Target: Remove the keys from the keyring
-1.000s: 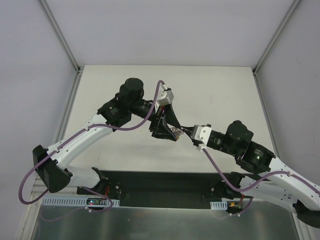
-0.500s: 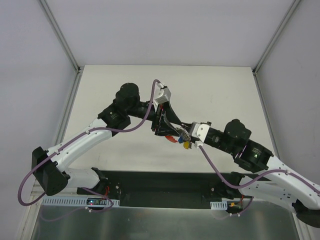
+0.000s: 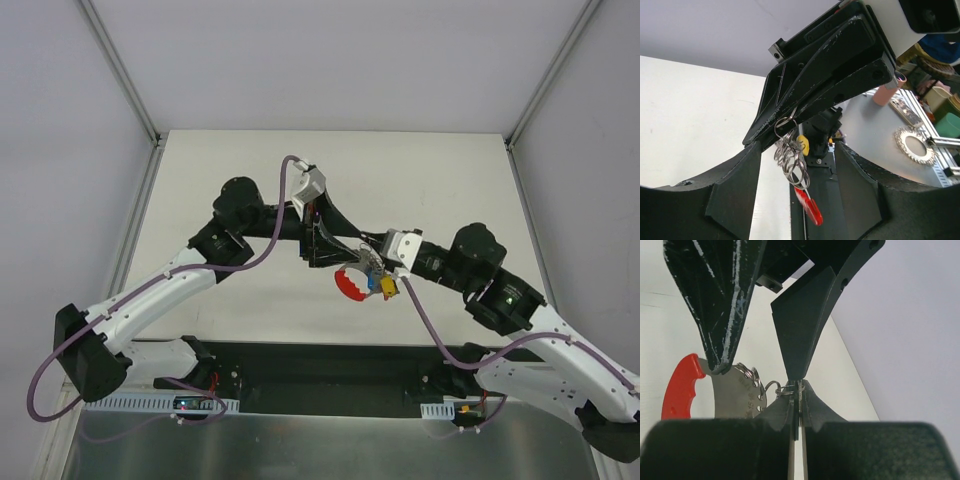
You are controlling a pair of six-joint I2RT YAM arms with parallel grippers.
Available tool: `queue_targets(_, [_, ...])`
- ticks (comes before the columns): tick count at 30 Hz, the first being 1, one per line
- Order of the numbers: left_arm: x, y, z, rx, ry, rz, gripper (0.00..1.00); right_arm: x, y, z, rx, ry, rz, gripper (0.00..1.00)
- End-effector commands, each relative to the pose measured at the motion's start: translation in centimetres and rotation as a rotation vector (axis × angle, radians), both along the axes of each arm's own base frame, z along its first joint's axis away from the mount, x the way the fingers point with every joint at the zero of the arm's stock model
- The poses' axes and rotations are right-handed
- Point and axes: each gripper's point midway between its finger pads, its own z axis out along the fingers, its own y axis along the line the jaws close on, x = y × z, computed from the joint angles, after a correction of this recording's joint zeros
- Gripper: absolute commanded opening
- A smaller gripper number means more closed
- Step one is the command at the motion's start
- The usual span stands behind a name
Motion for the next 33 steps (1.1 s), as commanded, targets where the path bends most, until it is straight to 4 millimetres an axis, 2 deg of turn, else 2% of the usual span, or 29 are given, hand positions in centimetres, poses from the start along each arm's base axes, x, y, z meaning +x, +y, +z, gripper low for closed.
queue_targets(1, [-8.4,2.4,0.7,0.0,0.031,-0.334,0.56,4.2,-0.1,7.0,0.156,-0.168,-0.114,0.01])
queue_targets(6, [-9.2,3.1,0.4,-0.002,0.061,-0.361,0.58,4.5,0.5,7.4,0.143,-0.199,-0.082,0.01])
queue_targets(10, [-9.2,3.1,0.3,-0.016,0.058,-0.348,0.58,5.8,0.9,7.2,0.113,-0.215,-0.088,0.01])
queue_targets(16, [-9.4,3.4,1.4,-0.04,0.026,-0.339,0.59,5.8,0.9,6.8,0.082,-0.225,-0.049,0.01])
queue_targets(18, [-8.9,3.3,0.9,-0.02,0.012,-0.298,0.61,5.2,1.1,6.2,0.068,-0.213,-0.011,0.01])
queue_targets(19, [-8.2,3.1,1.8,-0.036,-0.059,-0.247,0.62,4.9,1.1,5.9,0.062,-0.205,0.003,0.01])
queue_targets(20, [-7.9,3.3,0.8,0.028,-0.026,-0.218,0.63,4.1,1.4,5.6,0.055,-0.198,0.051,0.01])
queue_targets(21, [-7.6,3.5,0.9,0.041,-0.045,-0.199,0.64,3.5,1.5,4.7,0.035,-0.17,0.08,0.01])
queue_targets(22, [-7.4,3.8,1.9,0.02,-0.112,-0.173,0.65,2.8,1.5,4.5,0.034,-0.162,0.108,0.01])
queue_targets(24, [-6.8,4.2,2.0,0.03,-0.135,-0.124,0.69,1.7,1.5,3.8,0.042,-0.144,0.151,0.01])
queue_targets(28, [-5.7,5.2,1.1,0.073,-0.182,-0.02,0.72,1.8,1.1,3.4,0.046,-0.143,0.126,0.01])
queue_targets(33, [-4.7,5.2,0.1,0.113,-0.171,0.032,0.73,1.3,1.2,4.3,0.056,-0.156,0.147,0.01])
